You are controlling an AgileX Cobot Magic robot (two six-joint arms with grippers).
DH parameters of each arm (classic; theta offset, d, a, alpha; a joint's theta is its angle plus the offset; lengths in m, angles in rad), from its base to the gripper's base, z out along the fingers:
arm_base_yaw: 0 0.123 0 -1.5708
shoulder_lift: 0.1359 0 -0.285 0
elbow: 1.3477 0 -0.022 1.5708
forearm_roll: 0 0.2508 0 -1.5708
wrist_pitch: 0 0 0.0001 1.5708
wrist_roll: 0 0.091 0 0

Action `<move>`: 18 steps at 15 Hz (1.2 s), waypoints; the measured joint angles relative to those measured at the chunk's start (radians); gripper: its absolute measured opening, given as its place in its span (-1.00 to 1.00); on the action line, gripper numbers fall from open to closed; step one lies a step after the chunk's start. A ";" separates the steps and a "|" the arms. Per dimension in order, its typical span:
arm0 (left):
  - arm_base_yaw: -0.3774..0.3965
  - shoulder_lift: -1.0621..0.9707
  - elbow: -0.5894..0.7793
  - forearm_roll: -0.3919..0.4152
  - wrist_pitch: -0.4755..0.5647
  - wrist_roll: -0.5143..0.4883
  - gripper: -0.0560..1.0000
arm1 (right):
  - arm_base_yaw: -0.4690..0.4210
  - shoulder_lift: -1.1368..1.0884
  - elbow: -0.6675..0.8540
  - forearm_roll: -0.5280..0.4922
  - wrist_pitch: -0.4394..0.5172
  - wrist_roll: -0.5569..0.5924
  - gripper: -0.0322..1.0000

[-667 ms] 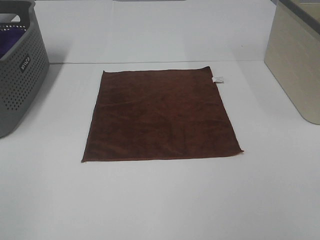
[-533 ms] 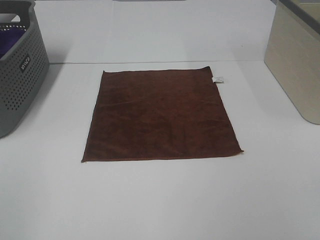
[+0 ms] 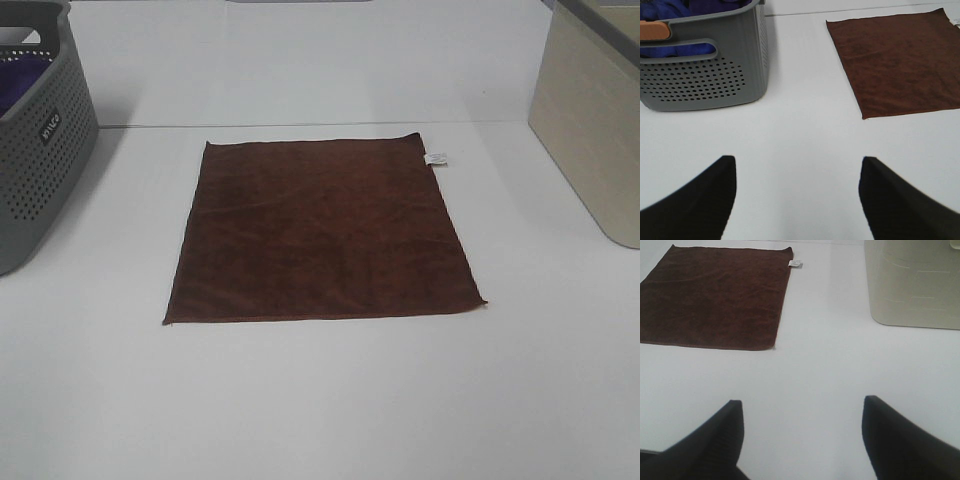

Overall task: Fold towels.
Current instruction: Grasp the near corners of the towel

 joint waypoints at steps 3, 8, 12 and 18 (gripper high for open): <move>0.000 0.000 0.000 0.000 0.000 0.000 0.37 | 0.000 0.000 0.000 0.000 0.000 0.000 0.31; 0.000 0.000 0.000 0.000 0.000 0.000 0.37 | 0.000 0.000 0.000 0.000 0.000 0.000 0.31; 0.000 0.000 0.000 0.000 0.000 0.000 0.37 | 0.000 0.000 0.000 0.000 0.000 0.000 0.31; 0.000 0.000 0.000 0.000 0.000 0.000 0.37 | 0.000 0.000 0.000 0.000 0.000 0.000 0.31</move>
